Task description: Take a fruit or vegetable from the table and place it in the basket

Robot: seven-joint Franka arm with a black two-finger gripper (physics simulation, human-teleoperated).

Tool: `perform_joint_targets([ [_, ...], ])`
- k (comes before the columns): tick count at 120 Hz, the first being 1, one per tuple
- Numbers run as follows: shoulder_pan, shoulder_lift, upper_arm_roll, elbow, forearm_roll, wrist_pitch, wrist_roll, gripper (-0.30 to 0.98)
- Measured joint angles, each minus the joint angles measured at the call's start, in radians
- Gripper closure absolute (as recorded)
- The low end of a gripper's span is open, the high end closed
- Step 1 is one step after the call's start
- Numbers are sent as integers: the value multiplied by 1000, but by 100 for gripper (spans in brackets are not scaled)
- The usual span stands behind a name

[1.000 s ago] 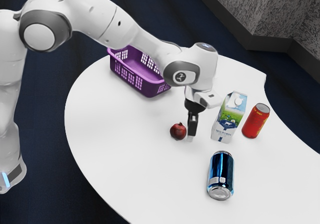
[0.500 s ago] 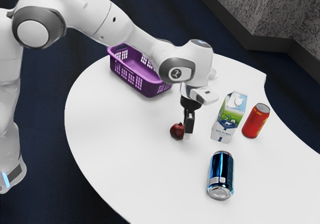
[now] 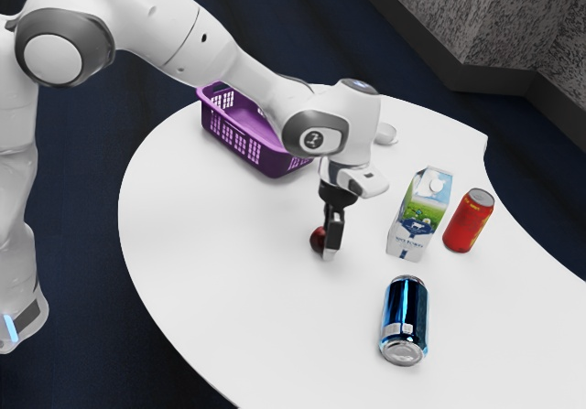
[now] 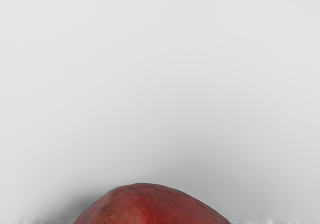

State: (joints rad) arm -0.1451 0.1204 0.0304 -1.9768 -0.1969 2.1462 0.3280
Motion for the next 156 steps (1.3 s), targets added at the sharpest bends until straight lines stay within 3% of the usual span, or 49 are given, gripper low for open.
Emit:
perform_joint_targets([
  [71,-1,-19,3,-37,-18,0,-8,0],
  [96,0,-20,8,-39,-20,1,-24,31],
  [127,-21,-29,18,-34,-8,4,-51,36],
  [143,-55,-190,65,-17,67,-44,-62,36],
  [149,3,-264,70,-29,100,-85,-66,35],
  [156,196,-355,20,-80,125,-131,-69,35],
])
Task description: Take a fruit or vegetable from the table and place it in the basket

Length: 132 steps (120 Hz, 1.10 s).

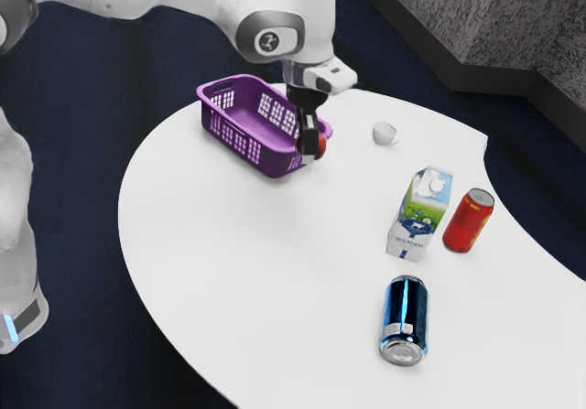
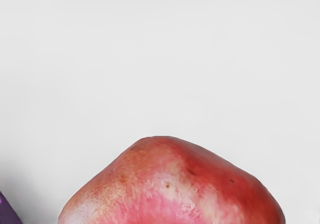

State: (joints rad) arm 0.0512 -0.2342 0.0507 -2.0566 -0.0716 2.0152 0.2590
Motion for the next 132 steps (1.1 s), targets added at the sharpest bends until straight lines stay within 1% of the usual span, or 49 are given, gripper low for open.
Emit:
perform_joint_targets([
  [5,173,-71,-107,-56,7,-27,-2,35],
  [11,288,-136,-175,-118,6,-53,-3,36],
  [23,416,-204,-214,-167,5,-92,-4,37],
  [30,485,-207,-218,-167,15,-102,-1,37],
  [36,521,-188,-221,-160,30,-91,1,37],
  [66,580,-9,-218,9,76,-11,39,36],
  [108,587,95,-214,15,81,44,81,37],
  [125,585,109,-214,13,79,60,91,37],
  [127,584,109,-214,13,79,61,92,35],
  [132,584,110,-215,13,76,64,96,25],
])
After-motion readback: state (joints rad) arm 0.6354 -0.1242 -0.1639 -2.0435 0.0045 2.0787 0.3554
